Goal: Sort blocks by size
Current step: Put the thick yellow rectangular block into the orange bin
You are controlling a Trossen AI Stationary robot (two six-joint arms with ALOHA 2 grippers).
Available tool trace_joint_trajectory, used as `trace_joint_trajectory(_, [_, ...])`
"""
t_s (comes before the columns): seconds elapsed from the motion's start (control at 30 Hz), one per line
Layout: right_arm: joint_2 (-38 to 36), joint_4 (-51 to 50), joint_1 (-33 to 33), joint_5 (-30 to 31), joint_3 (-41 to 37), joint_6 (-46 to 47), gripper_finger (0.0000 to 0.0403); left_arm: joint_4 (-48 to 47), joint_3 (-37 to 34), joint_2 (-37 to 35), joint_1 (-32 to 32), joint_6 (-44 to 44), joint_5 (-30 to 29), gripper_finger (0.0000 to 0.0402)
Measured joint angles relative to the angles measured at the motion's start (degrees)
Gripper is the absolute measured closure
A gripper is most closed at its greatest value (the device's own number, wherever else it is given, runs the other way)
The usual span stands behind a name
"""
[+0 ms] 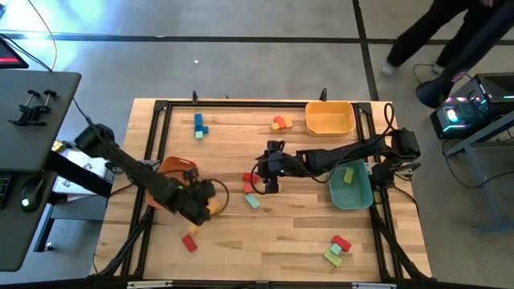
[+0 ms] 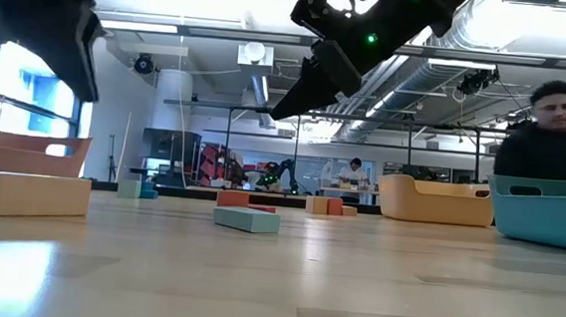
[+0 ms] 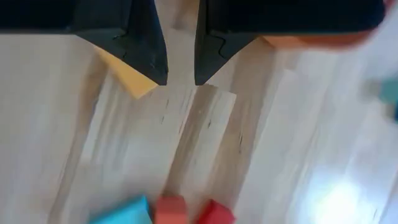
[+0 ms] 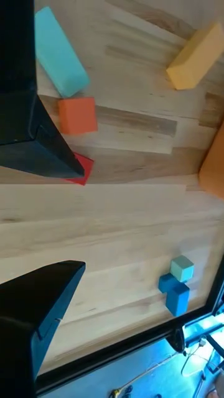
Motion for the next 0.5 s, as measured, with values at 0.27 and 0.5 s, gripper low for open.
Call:
trace_joint_trajectory(0.27, [0.0, 0.4, 0.0, 0.4, 0.0, -0.2, 0.0176, -0.1, 0.0, 0.4, -1.6, -16.0, 1.2, 0.0228])
trace_joint_trajectory(0.5, [0.0, 0.8, 0.0, 0.6, 0.0, -1.2, 0.0176, 0.3, 0.0, 8.0, 2.7, -18.0, 11.2, 0.0120])
